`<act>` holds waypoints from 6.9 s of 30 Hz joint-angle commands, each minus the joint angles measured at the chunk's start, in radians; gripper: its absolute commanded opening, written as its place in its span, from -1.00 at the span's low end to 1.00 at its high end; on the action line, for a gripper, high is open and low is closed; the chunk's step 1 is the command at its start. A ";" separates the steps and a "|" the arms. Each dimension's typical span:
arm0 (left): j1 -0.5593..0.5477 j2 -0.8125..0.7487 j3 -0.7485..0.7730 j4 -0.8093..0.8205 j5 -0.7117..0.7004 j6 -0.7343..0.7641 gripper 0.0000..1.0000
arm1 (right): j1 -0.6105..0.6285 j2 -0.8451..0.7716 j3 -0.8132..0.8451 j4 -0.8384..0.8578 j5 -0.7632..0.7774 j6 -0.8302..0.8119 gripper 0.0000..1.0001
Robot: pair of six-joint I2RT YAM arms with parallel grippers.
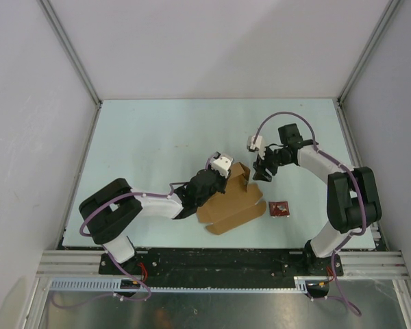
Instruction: Fold the paper box
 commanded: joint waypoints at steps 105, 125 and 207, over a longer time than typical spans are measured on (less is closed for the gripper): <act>0.040 -0.097 -0.014 -0.056 0.073 0.003 -0.34 | 0.145 0.125 0.084 0.270 0.011 0.242 -0.67; 0.062 -0.080 0.003 -0.064 0.078 0.010 -0.35 | 0.142 0.129 0.084 0.233 0.014 0.225 -0.20; 0.008 0.236 0.339 -0.253 0.076 0.075 -0.44 | -0.174 -0.078 0.083 0.020 -0.224 0.210 0.06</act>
